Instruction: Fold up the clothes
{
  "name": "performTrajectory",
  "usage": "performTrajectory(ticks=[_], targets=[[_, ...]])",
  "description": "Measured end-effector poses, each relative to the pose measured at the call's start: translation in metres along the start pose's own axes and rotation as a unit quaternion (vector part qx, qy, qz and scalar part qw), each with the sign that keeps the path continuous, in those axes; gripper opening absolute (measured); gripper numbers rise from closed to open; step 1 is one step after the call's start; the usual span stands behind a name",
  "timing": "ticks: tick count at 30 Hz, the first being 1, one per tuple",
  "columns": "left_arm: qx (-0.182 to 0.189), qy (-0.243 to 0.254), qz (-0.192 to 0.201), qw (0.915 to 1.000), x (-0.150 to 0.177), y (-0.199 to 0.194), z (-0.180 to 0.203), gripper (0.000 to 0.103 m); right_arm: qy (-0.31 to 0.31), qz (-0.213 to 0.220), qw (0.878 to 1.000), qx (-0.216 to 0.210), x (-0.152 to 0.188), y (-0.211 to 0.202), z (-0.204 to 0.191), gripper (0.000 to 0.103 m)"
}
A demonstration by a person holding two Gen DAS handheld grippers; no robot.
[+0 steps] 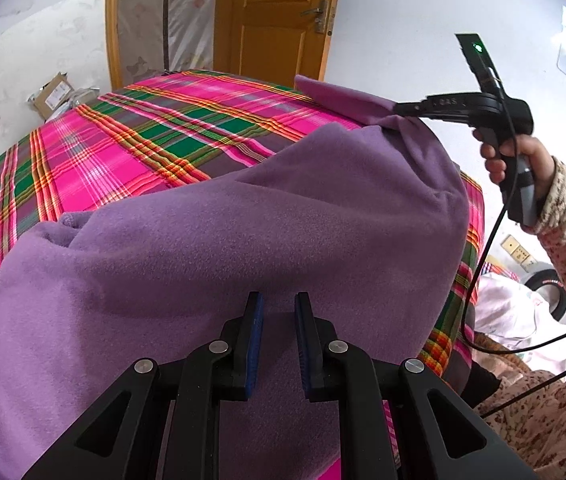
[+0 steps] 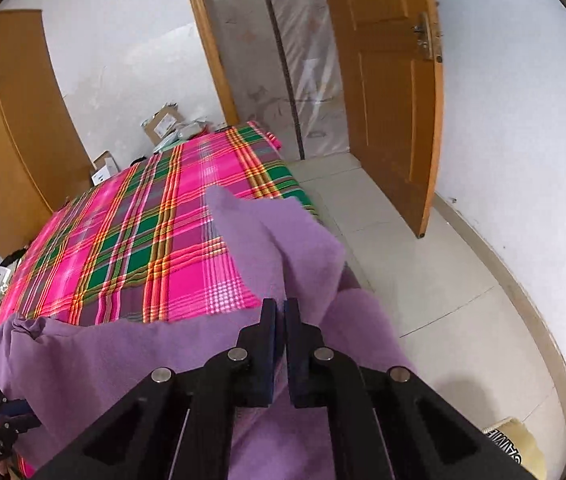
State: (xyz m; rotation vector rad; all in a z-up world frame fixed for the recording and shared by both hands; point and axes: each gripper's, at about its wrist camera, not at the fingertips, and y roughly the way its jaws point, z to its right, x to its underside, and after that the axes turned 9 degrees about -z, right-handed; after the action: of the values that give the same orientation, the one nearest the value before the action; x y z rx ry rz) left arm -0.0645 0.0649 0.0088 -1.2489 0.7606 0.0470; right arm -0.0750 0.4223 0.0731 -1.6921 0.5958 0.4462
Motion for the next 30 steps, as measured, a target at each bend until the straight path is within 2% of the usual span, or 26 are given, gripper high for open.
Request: performTrajectory(ticks=[7,9,12,14,15,16,18,21,24,27,30], targets=[[0.002,-0.004,-0.001,1.0000,0.002,0.001,0.001,0.016,0.032,-0.002,0.999,0.004,0.015,-0.002,0.022,0.005],[0.003,-0.005,-0.001,1.0000,0.002,0.001,0.001,0.016,0.023,-0.011,1.000,0.012,0.019,0.001,0.022,0.005],[0.002,-0.004,-0.001,1.0000,0.002,0.002,0.002,0.016,-0.014,-0.020,0.999,0.045,0.021,0.004,0.016,0.006],[0.002,-0.004,-0.001,1.0000,0.002,0.002,0.003,0.016,-0.041,-0.016,0.997,0.064,0.020,0.002,0.011,0.011],[0.002,-0.003,-0.001,1.0000,0.001,0.002,0.003,0.016,-0.056,-0.011,0.996,0.073,0.019,0.001,0.007,0.018],[0.002,-0.004,-0.001,1.0000,0.002,0.002,0.003,0.016,-0.075,-0.002,0.994,0.084,0.018,-0.001,0.002,0.026],[0.004,-0.006,-0.001,1.0000,0.002,0.002,0.004,0.016,-0.125,0.006,0.988,0.093,0.015,-0.002,-0.013,0.031],[0.005,-0.005,-0.001,1.0000,0.002,0.002,0.004,0.016,-0.187,-0.003,0.977,0.102,0.011,0.005,-0.035,0.032],[0.004,-0.005,-0.001,1.0000,0.002,0.002,0.005,0.016,-0.250,-0.029,0.959,0.132,0.007,0.024,-0.056,0.032],[0.004,-0.006,-0.001,1.0000,0.003,0.001,0.005,0.016,-0.287,-0.057,0.944,0.151,0.003,0.042,-0.066,0.032],[0.004,-0.008,0.000,1.0000,0.004,0.001,0.005,0.016,-0.289,-0.075,0.941,0.159,0.001,0.051,-0.067,0.031]])
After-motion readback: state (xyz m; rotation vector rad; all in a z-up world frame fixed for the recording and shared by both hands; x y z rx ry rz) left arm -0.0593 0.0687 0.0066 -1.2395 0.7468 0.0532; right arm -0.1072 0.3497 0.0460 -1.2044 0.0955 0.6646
